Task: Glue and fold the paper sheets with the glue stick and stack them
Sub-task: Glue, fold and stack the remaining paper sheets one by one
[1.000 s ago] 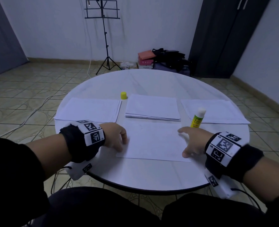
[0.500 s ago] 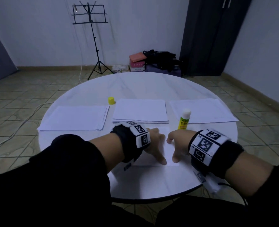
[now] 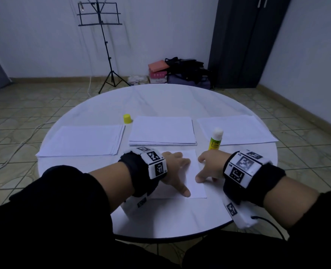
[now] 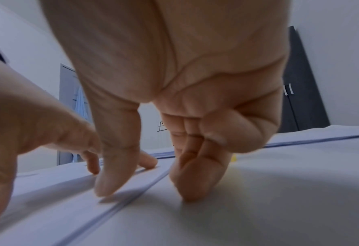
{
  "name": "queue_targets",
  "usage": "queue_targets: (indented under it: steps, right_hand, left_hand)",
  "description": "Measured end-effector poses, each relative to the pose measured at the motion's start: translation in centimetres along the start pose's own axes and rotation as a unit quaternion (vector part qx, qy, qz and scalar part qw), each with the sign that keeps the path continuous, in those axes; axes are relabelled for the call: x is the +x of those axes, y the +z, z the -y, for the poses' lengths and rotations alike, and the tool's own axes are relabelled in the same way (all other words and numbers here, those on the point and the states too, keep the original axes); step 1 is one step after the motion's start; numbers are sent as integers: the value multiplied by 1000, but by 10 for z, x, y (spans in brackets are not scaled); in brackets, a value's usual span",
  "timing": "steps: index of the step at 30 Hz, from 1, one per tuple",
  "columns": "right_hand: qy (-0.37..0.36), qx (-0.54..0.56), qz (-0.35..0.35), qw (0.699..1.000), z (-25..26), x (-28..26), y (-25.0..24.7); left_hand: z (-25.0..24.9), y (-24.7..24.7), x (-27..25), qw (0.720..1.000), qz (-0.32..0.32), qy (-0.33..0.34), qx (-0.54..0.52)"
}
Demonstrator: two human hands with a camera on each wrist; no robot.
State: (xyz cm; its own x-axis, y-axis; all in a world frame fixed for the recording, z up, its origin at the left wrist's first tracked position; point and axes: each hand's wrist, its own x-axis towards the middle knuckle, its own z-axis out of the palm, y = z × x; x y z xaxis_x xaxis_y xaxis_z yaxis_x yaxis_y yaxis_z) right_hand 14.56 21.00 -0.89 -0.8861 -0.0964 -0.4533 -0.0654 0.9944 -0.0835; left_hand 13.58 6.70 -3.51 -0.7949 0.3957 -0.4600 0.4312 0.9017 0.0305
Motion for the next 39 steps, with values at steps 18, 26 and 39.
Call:
queue_targets:
  steps: [18, 26, 39]
  right_hand:
    - [35, 232, 22, 972, 8, 10, -2]
    - [73, 349, 3, 934, 8, 4, -2]
    - [84, 251, 19, 964, 9, -6, 13]
  left_hand:
    - [3, 3, -2, 1000, -16, 4, -18]
    - [6, 4, -7, 999, -20, 5, -26]
    - [11, 8, -13, 999, -25, -10, -36]
